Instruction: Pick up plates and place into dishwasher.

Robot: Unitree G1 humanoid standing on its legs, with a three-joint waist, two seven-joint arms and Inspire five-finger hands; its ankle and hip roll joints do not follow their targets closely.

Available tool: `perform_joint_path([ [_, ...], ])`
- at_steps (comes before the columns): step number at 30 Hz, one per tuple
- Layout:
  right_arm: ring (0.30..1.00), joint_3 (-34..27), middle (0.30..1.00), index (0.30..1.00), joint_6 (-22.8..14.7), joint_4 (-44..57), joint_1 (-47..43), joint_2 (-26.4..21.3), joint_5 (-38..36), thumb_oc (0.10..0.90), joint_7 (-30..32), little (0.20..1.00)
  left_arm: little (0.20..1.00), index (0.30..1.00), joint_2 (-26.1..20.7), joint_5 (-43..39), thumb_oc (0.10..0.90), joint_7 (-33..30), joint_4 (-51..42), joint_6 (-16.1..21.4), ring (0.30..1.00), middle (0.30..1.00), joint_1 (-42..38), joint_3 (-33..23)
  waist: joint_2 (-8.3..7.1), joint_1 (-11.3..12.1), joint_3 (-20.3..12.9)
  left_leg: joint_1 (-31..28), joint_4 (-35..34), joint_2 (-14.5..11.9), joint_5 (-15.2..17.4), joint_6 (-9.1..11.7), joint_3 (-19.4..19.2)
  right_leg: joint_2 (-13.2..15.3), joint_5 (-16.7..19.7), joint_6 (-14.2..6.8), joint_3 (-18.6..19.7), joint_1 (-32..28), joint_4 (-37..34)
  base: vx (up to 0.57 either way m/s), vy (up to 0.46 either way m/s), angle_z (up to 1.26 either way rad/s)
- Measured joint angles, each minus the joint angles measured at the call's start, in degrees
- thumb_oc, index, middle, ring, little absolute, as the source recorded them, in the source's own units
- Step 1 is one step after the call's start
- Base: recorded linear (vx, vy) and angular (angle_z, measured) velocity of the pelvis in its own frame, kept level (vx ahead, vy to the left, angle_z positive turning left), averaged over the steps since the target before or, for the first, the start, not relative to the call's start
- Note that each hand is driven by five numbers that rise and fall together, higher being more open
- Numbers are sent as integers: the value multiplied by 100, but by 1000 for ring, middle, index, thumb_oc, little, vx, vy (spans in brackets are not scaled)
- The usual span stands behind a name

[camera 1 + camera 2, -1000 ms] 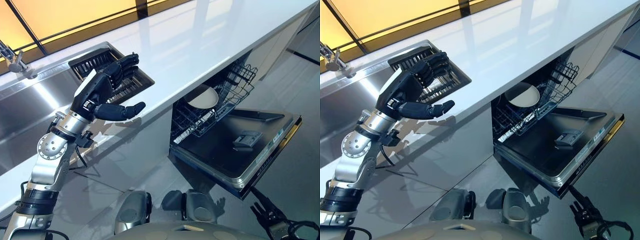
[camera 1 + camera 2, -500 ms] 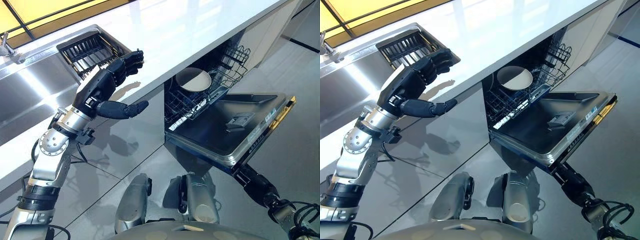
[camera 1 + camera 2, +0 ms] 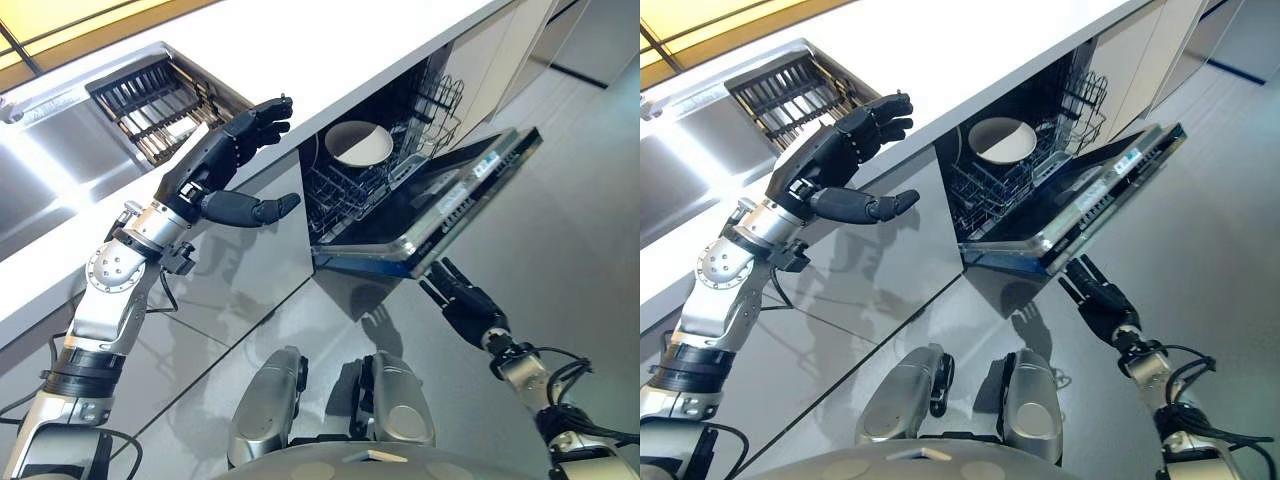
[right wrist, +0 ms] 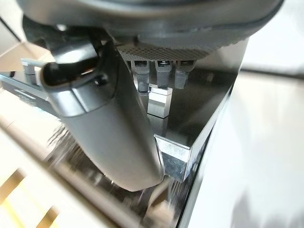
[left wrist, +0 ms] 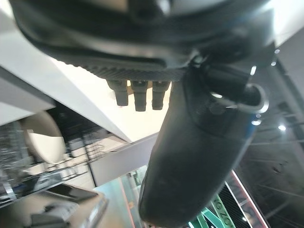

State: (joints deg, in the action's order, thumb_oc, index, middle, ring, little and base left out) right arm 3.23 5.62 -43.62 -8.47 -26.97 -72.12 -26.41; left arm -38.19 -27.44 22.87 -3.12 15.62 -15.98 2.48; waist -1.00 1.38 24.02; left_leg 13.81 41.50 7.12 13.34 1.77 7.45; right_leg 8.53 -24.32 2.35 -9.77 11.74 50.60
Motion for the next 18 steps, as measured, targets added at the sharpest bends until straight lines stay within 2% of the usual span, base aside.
perform_joint_path([
  [1, 900, 1, 900, 900, -17, 1, -142, 29, 0, 800, -63, 900, 900, 900, 0, 1, 800, 0, 2, 0, 900, 900, -38, 17, -5, -34, -1, -4, -92, 10, -34, -17, -24, -23, 0, 28, 70, 12, -56, 3, 24, 43],
  [2, 900, -5, 900, 900, -20, 2, -286, 24, 1, 800, -155, 900, 900, 900, -2, 1, 800, 4, -10, 1, 900, 900, -72, 51, -14, -60, -7, -58, -84, 13, -37, -32, -108, 108, 34, 118, -10, 19, -104, 5, 21, 49],
  [4, 900, -9, 900, 900, -37, 51, -440, 22, 1, 800, -301, 900, 900, 900, 4, -2, 800, 0, -14, 44, 900, 900, -92, 57, 49, -38, -30, -40, 524, -14, 208, -99, -317, 172, 31, 130, -140, -24, -118, 6, 18, 34],
  [6, 900, -9, 900, 900, -40, 146, -591, 45, 1, 800, -423, 900, 900, 900, 7, -2, 800, -1, -13, 70, 900, 900, -114, 63, 117, -42, -68, -278, 381, -8, 401, -210, -427, 164, 33, 127, -219, -11, -119, 2, 12, 23],
  [8, 900, -18, 900, 900, -36, 160, -901, 72, -2, 800, -604, 900, 900, 900, 62, -2, 800, -23, 68, 70, 900, 900, -206, 145, 100, 30, -59, -360, 134, 44, 384, -308, -442, 126, 93, 102, -65, -9, -119, -4, 12, 28],
  [12, 900, -18, 900, 900, -35, 170, -1503, 89, -39, 800, -931, 900, 900, 900, 62, -2, 800, -25, 93, 70, 900, 900, -214, 164, 125, 145, -73, -411, 102, 93, 359, -323, -412, 40, 86, 84, 163, -31, -127, -13, 12, 17],
  [18, 900, -28, 900, 900, -43, 209, -1840, 101, -200, 800, -1040, 900, 900, 900, 62, -9, 800, -25, 199, 81, 900, 900, -214, 166, 151, 262, -135, -484, 2, 84, 329, -310, -383, 8, 83, 80, 169, -123, -223, -37, 19, 7],
])
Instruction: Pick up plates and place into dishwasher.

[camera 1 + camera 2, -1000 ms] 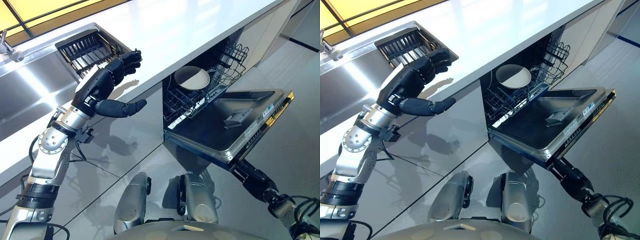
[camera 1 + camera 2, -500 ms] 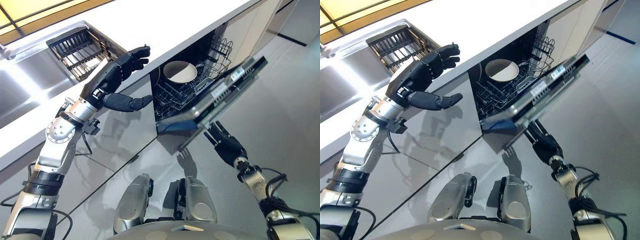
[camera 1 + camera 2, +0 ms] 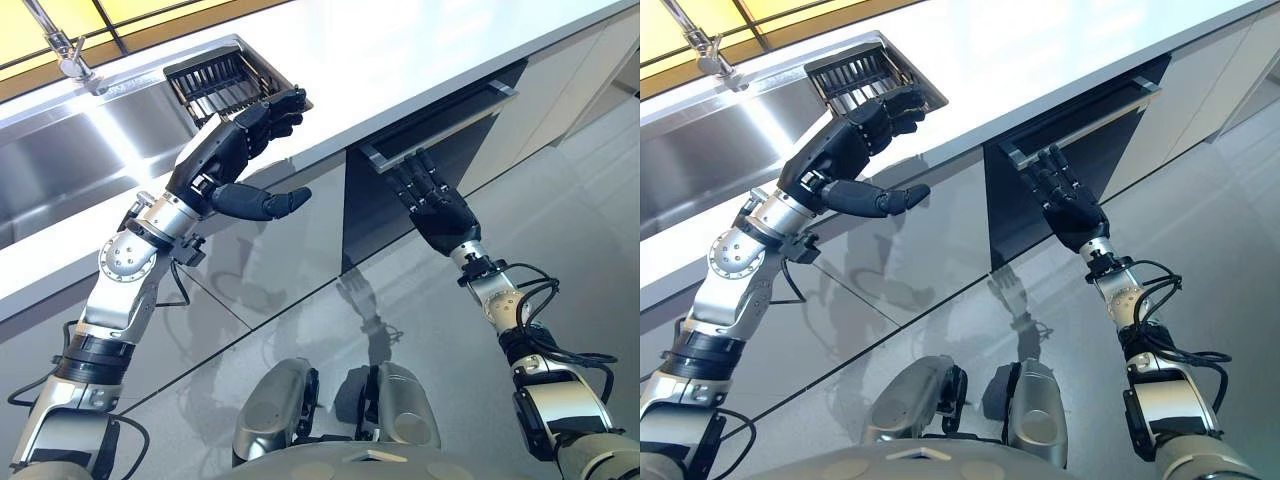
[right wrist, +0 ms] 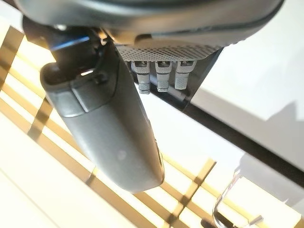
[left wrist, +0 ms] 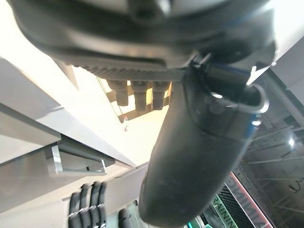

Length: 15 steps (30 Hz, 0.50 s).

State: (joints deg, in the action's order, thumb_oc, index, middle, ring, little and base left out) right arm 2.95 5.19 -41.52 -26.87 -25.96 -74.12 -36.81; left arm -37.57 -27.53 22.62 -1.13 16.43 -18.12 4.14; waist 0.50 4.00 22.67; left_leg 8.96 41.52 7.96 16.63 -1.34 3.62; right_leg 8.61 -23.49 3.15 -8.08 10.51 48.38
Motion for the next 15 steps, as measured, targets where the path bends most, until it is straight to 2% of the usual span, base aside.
perform_joint_path([
  [6, 900, -10, 900, 900, 2, -29, 406, -1, 123, 800, 7, 900, 900, 900, 21, -65, 800, 3, 13, 76, 900, 900, 1, 11, 15, 22, -360, -72, -455, -46, -170, 5, 7, -67, 146, -30, -10, -50, -403, -51, 20, -2],
  [10, 900, -51, 900, 900, -20, -158, 766, -10, 602, 800, 63, 900, 900, 900, 95, -264, 800, 46, 17, 330, 900, 900, 2, 12, -19, -1, -609, -407, -1218, -115, -459, 11, 40, -175, 418, -43, -32, -338, -1094, -23, 16, -4],
  [12, 900, -51, 900, 900, -106, -369, 1061, -9, 1068, 800, 185, 900, 900, 900, 144, -412, 800, 203, 13, 393, 900, 900, 5, 19, -29, -44, -825, -626, -1767, -194, -689, 8, 76, -308, 664, -55, 4, -534, -1663, 5, 10, 2],
  [15, 900, -36, 900, 900, -222, -662, 1640, 34, 1797, 800, 299, 900, 900, 900, 295, -923, 800, 333, 7, 432, 900, 900, 16, 4, -53, -47, -980, -1120, -2694, -287, -1074, -20, 74, -488, 1020, -102, 134, -957, -2520, 29, 32, -7],
])
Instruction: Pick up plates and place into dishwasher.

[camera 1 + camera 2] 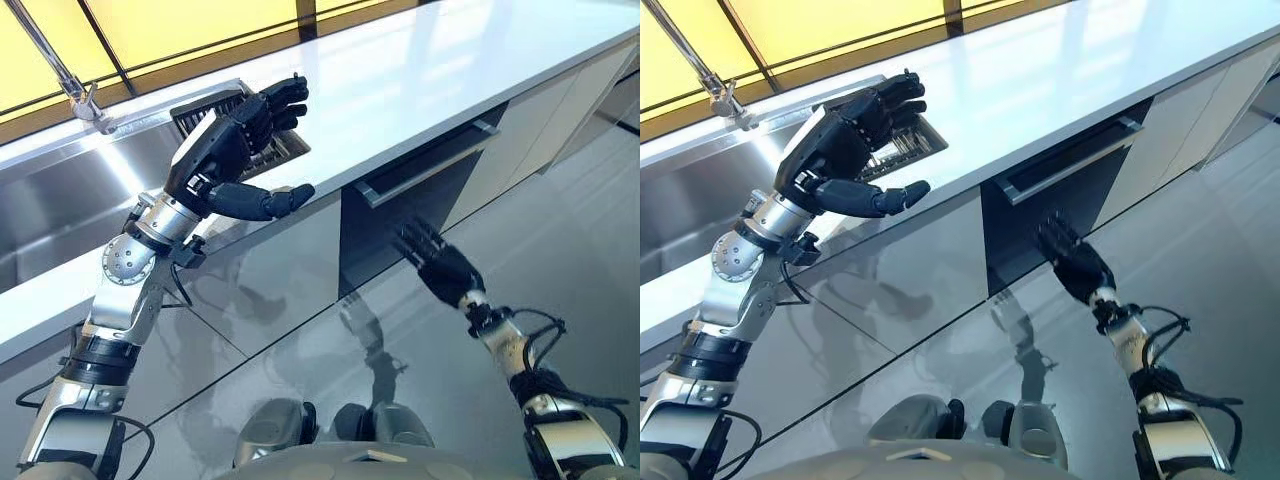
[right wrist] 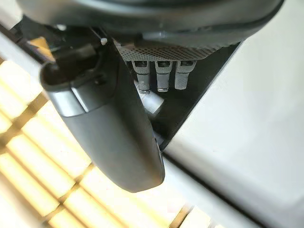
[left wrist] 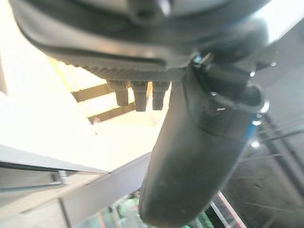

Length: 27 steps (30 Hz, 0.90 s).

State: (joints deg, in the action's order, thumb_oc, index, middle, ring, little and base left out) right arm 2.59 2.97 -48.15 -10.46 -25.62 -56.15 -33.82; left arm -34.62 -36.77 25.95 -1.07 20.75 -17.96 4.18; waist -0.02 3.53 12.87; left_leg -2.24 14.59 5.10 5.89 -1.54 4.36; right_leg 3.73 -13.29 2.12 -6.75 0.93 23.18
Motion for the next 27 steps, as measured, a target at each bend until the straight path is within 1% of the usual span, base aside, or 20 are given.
perform_joint_path([
  [2, 900, -2, 900, 900, -58, -336, 354, 154, 329, 800, 119, 900, 900, 900, 357, -523, 800, 128, -31, -29, 900, 900, 15, -17, -27, -33, -171, -180, -433, -36, -167, -24, -4, -64, 168, -33, 47, -150, -419, -1, 39, -11],
  [3, 900, 25, 900, 900, -50, -527, 467, 289, 504, 800, 192, 900, 900, 900, 548, -928, 800, 254, -79, -123, 900, 900, 17, -24, -43, -94, -232, -238, -605, -42, -248, -42, -19, -83, 236, -52, 94, -172, -559, 4, 42, -15],
  [5, 900, -57, 900, 900, -75, -946, 597, 484, 689, 800, 341, 900, 900, 900, 996, -1537, 800, 462, -184, -454, 900, 900, 27, -75, -42, -138, -333, -302, -842, -67, -342, -69, -25, -136, 376, -88, 158, -264, -839, 37, 34, -11],
  [6, 900, -42, 900, 900, -39, -1260, 660, 664, 851, 800, 503, 900, 900, 900, 1330, -2094, 800, 684, -275, -927, 900, 900, 38, -72, -44, -197, -337, -426, -1040, -88, -419, -93, -45, -166, 491, -115, 183, -407, -1103, 43, 33, -7],
  [7, 900, -57, 900, 900, -33, -1522, 687, 799, 939, 800, 618, 900, 900, 900, 1546, -2541, 800, 852, -293, -1348, 900, 900, 54, -27, -35, -226, -357, -493, -1177, -99, -462, -109, -58, -186, 566, -138, 202, -494, -1285, 50, 36, -17],
  [9, 900, -64, 900, 900, 41, -1966, 713, 969, 1071, 800, 795, 900, 900, 900, 1786, -3183, 800, 1015, -292, -2074, 900, 900, 198, 157, 8, -236, -473, -567, -1418, -119, -537, -139, -105, -223, 716, -173, 302, -554, -1590, 36, 21, -21],
  [11, 900, -229, 900, 900, 116, -2298, 751, 1044, 1133, 800, 895, 900, 900, 900, 1960, -3558, 800, 990, -233, -2520, 900, 900, 346, 406, 73, -331, -540, -655, -1609, -117, -618, -164, -89, -233, 887, -216, 308, -742, -1970, 12, 6, -3],
  [12, 900, -261, 900, 900, 129, -2363, 754, 1056, 1137, 800, 933, 900, 900, 900, 1992, -3653, 800, 992, -203, -2634, 900, 900, 409, 447, 86, -365, -564, -675, -1653, -117, -629, -175, -90, -235, 928, -221, 311, -786, -2065, 0, 0, 0],
  [13, 900, -316, 900, 900, 175, -2399, 799, 1067, 1133, 800, 1031, 900, 900, 900, 2093, -3872, 800, 1065, 10, -2862, 900, 900, 493, 589, 107, -385, -581, -758, -1746, -117, -649, -179, -93, -243, 1008, -234, 318, -918, -2266, 0, 0, 0],
  [14, 900, -366, 900, 900, 218, -2400, 826, 1075, 1134, 800, 1078, 900, 900, 900, 2172, -3975, 800, 1135, 238, -2989, 900, 900, 539, 706, 112, -380, -626, -777, -1796, -118, -659, -182, -94, -248, 1049, -235, 319, -958, -2367, 0, 0, 0],
  [15, 900, -399, 900, 900, 234, -2404, 838, 1085, 1137, 800, 1101, 900, 900, 900, 2216, -4009, 800, 1242, 411, -3077, 900, 900, 581, 762, 113, -384, -683, -766, -1835, -120, -675, -177, -93, -249, 1076, -234, 318, -956, -2428, 0, 0, 0],
  [18, 900, -414, 900, 900, 242, -2524, 806, 1126, 1230, 800, 1115, 900, 900, 900, 2422, -4002, 800, 1869, 1611, -3634, 900, 900, 881, 1048, 112, -395, -839, -809, -1943, -130, -705, -169, -101, -267, 1188, -218, 312, -1082, -2702, 11, -3, 0],
  [19, 900, -413, 900, 900, 258, -2548, 804, 1133, 1240, 800, 1115, 900, 900, 900, 2499, -3899, 800, 2180, 2090, -3822, 900, 900, 985, 1114, 121, -398, -870, -825, -1963, -133, -705, -169, -100, -273, 1191, -217, 310, -1104, -2728, 0, 0, 0],
  [21, 900, -407, 900, 900, 301, -2560, 774, 1157, 1368, 800, 1114, 900, 900, 900, 2553, -3455, 800, 2563, 2822, -4098, 900, 900, 1206, 1235, 120, -408, -870, -819, -1963, -136, -704, -168, -106, -277, 1197, -210, 306, -1115, -2766, 9, -11, 2],
  [22, 900, -406, 900, 900, 305, -2575, 768, 1168, 1419, 800, 1114, 900, 900, 900, 2575, -3259, 800, 2724, 3079, -4140, 900, 900, 1257, 1236, 119, -406, -870, -820, -1963, -137, -703, -167, -108, -280, 1198, -209, 306, -1117, -2768, 0, 0, 0],
  [23, 900, -400, 900, 900, 325, -2597, 759, 1188, 1482, 800, 1114, 900, 900, 900, 2603, -2879, 800, 2961, 3507, -4174, 900, 900, 1343, 1240, 117, -405, -871, -823, -1963, -140, -701, -163, -112, -282, 1198, -209, 306, -1123, -2774, 0, 0, 0],
  [24, 900, -397, 900, 900, 335, -2598, 760, 1205, 1510, 800, 1114, 900, 900, 900, 2602, -2533, 800, 3044, 3782, -4151, 900, 900, 1421, 1241, 115, -401, -871, -821, -1963, -142, -701, -163, -112, -285, 1199, -208, 307, -1123, -2774, 0, 0, 0],
  [25, 900, -397, 900, 900, 343, -2599, 762, 1240, 1599, 800, 1115, 900, 900, 900, 2576, -1977, 800, 3079, 4247, -4028, 900, 900, 1562, 1229, 104, -401, -871, -821, -1965, -145, -700, -161, -116, -287, 1201, -204, 308, -1122, -2777, 0, 0, 0],
  [26, 900, -398, 900, 900, 348, -2597, 762, 1253, 1666, 800, 1115, 900, 900, 900, 2571, -1738, 800, 3086, 4453, -3941, 900, 900, 1602, 1210, 99, -396, -875, -822, -1964, -146, -699, -160, -117, -287, 1202, -202, 309, -1123, -2780, 0, 0, 0],
  [27, 900, -393, 900, 900, 372, -2601, 763, 1272, 1786, 800, 1116, 900, 900, 900, 2525, -1307, 800, 3072, 4826, -3813, 900, 900, 1661, 1170, 81, -381, -881, -817, -1965, -148, -699, -158, -120, -290, 1211, -197, 310, -1123, -2788, 0, 0, 0],
])
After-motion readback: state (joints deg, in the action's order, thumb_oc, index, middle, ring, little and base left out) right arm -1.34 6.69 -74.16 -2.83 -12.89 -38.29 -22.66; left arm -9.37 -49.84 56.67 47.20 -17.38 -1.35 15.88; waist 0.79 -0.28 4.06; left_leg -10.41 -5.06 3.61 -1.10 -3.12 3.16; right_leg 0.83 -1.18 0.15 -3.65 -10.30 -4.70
